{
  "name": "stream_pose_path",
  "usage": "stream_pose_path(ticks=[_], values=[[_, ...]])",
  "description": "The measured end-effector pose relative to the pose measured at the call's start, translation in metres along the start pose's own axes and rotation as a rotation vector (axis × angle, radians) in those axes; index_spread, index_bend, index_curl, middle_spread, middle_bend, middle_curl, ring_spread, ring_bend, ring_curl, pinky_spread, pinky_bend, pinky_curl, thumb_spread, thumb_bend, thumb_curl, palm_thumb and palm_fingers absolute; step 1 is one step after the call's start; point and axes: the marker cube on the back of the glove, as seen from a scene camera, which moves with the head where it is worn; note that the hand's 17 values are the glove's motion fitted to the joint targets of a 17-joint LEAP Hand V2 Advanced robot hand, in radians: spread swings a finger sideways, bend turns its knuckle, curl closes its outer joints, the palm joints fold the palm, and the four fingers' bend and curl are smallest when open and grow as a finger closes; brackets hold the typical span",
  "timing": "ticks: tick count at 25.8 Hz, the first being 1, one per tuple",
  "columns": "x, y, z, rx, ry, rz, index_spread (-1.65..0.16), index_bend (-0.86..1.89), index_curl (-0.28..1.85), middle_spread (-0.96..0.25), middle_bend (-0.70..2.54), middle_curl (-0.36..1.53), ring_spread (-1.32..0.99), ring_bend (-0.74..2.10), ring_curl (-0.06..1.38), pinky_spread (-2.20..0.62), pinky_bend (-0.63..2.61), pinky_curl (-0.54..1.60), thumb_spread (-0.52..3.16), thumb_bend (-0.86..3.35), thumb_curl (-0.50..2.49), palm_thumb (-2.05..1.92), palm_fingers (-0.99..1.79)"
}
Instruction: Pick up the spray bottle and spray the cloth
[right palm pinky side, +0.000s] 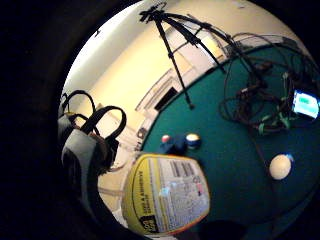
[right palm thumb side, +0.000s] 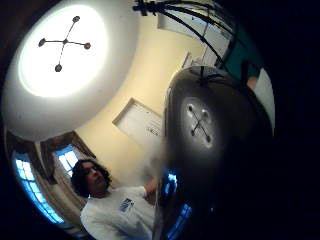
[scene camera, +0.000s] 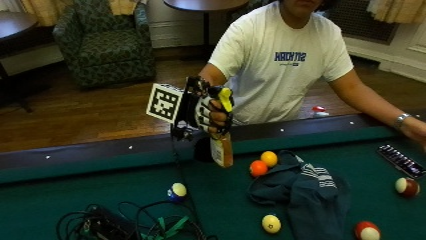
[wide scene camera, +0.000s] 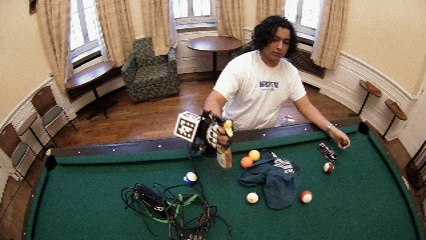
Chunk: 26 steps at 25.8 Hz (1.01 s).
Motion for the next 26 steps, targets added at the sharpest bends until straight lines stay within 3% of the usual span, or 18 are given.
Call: stream_pose_path(ticks=[8,14,26], values=[[-0.038,-0.027,-0.015,-0.088,-0.034,0.026,-0.24,0.44,0.53,-0.2,0.6,0.55,-0.2,0.72,0.48,-0.29,0.49,0.42,0.4,-0.02,0.68,0.95,1.4],[-0.054,-0.041,0.013,-0.303,0.049,0.109,-0.24,0.44,0.55,-0.2,0.62,0.56,-0.2,0.72,0.48,-0.29,0.49,0.43,0.38,-0.03,0.71,0.94,1.39],[-0.045,-0.03,0.092,-0.774,0.464,0.188,-0.24,0.44,0.57,-0.19,0.63,0.57,-0.19,0.73,0.49,-0.29,0.5,0.43,0.36,-0.02,0.75,0.94,1.38]])
